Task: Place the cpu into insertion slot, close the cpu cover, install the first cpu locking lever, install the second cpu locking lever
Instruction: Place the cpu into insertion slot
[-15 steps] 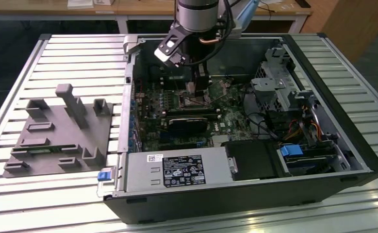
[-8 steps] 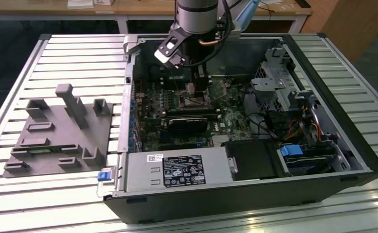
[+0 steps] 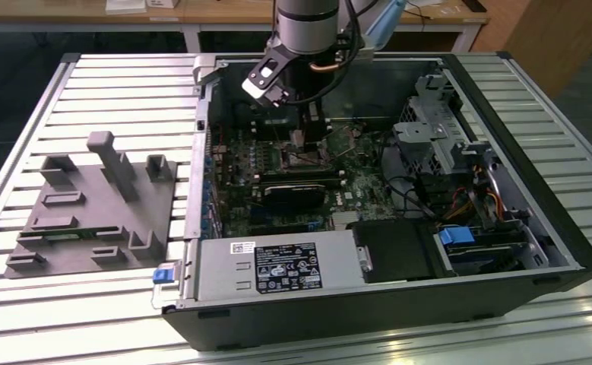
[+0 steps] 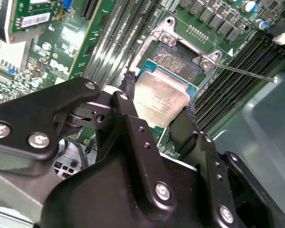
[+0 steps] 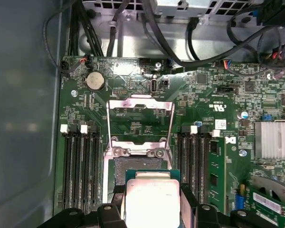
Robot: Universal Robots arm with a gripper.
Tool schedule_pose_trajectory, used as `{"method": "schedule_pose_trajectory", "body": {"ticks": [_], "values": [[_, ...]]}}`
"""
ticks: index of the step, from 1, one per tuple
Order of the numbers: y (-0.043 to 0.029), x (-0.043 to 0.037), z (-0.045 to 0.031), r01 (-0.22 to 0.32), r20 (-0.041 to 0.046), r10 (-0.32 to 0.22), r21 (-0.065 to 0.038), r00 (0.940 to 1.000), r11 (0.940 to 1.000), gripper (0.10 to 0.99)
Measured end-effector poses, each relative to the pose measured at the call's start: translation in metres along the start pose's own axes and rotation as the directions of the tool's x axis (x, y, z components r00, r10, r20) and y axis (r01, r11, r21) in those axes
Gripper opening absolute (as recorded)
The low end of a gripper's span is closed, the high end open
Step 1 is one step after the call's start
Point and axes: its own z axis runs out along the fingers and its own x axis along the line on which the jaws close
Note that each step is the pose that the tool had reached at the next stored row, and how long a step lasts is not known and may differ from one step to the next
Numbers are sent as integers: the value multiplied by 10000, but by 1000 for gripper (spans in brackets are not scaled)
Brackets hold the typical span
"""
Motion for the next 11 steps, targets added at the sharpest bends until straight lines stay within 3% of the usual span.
{"method": "schedule_pose_trajectory", "body": {"ticks": [11], "values": [[-10,52,135,35,2,-35,-2,10000,10000,541]]}}
